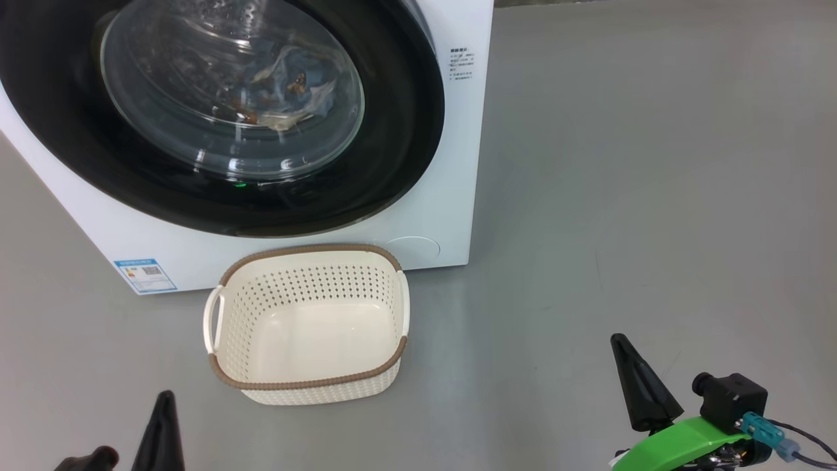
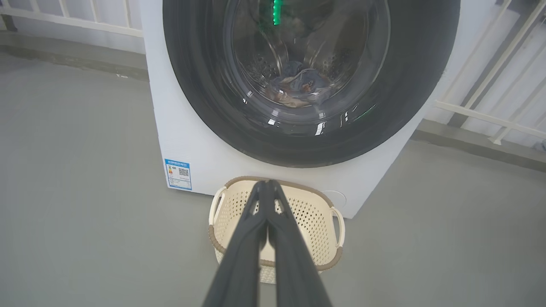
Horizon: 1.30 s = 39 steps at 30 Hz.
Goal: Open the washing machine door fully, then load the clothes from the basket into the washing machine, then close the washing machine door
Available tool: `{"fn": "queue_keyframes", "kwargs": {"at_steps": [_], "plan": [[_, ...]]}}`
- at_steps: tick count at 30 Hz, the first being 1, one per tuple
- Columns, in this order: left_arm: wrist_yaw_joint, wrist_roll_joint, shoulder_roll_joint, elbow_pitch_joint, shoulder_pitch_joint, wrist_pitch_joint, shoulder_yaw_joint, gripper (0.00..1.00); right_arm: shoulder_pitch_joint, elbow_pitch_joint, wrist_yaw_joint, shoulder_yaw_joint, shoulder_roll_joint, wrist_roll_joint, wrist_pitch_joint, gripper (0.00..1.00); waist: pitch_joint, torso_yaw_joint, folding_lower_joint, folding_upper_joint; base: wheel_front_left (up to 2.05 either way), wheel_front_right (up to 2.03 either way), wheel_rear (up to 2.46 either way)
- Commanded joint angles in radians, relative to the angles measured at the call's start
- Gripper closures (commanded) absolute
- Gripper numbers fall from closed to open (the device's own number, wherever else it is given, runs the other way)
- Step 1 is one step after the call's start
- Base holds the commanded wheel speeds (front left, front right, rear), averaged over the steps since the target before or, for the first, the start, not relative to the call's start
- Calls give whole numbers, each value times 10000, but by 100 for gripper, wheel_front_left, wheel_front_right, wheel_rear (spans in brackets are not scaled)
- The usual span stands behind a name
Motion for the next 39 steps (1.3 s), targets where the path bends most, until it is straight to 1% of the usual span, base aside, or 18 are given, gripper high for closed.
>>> {"fn": "queue_keyframes", "kwargs": {"at_steps": [1, 2, 39], "plan": [[-34, -518, 127, -155, -286, 95, 76, 100, -251, -223, -2, -43, -74, 523, 87, 100, -9, -2, -2, 0, 0, 0, 0], [-34, -518, 127, -155, -286, 95, 76, 100, -251, -223, -2, -43, -74, 523, 87, 100, -9, -2, -2, 0, 0, 0, 0], [-120, -4771, 207, 137, -744, 1172, 131, 100, -318, -162, -6, -391, -177, 4919, 1048, 100, -149, -24, -2, 0, 0, 0, 0]]}}
